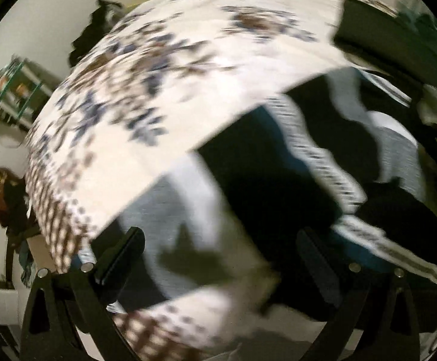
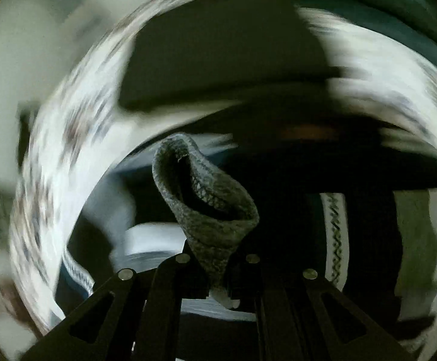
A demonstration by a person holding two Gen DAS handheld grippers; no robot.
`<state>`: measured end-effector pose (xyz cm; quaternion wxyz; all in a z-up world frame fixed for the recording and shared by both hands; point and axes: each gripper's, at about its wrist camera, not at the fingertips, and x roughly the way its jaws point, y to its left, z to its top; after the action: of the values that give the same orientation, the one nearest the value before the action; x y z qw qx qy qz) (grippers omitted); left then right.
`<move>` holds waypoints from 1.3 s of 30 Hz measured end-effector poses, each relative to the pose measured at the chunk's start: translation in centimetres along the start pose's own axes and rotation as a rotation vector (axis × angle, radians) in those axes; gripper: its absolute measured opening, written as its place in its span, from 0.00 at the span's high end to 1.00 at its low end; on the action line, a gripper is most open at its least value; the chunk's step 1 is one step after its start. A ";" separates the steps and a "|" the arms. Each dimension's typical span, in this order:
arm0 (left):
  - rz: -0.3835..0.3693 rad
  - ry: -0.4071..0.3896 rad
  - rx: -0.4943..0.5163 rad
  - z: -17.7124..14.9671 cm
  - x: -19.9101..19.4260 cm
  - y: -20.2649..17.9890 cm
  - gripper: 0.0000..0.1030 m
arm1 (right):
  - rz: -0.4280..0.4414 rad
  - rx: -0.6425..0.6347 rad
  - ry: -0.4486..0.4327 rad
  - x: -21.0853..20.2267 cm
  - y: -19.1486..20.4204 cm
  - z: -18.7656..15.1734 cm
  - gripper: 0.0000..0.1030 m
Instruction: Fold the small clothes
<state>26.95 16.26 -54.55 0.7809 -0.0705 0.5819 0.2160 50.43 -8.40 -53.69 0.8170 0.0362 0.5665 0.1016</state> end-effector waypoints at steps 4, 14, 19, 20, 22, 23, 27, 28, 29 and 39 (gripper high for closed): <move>0.021 0.015 -0.060 -0.7 1.1 4.7 0.00 | -0.127 -0.168 0.083 4.8 7.3 -1.2 0.90; -0.090 0.126 -0.253 -4.5 1.3 15.8 0.00 | 0.184 0.243 0.187 -4.1 -2.4 -7.4 0.29; -0.172 0.226 -0.350 -6.9 4.3 19.9 0.00 | 0.094 0.381 0.259 -5.0 -6.8 -13.0 0.29; -0.191 0.265 -0.386 -7.4 5.7 20.5 0.00 | 0.096 0.416 0.276 -4.6 -7.4 -14.2 0.29; -0.233 0.304 -0.437 -8.0 7.3 20.9 0.01 | 0.099 0.461 0.298 -3.7 -8.0 -15.4 0.29; -0.267 0.313 -0.471 -8.2 8.1 20.9 0.03 | 0.101 0.480 0.309 -3.4 -8.2 -16.2 0.29; -0.253 0.243 -0.485 -7.3 8.0 19.8 0.67 | 0.094 0.491 0.326 -2.4 -7.4 -17.6 0.29; -0.221 0.219 -0.470 -6.7 7.4 19.5 0.86 | 0.096 0.484 0.327 -2.4 -7.2 -17.8 0.29; -0.230 0.200 -0.474 -6.2 6.9 19.7 0.88 | 0.096 0.479 0.329 -2.2 -6.5 -17.7 0.29; -0.215 -0.124 -0.483 4.8 1.9 27.0 0.92 | 0.150 0.431 0.275 -2.9 -2.2 -15.0 0.29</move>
<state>20.34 42.69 -51.01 0.7939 -0.3029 0.4539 0.2682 35.75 -12.03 -56.74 0.6959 0.2372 0.6765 0.0426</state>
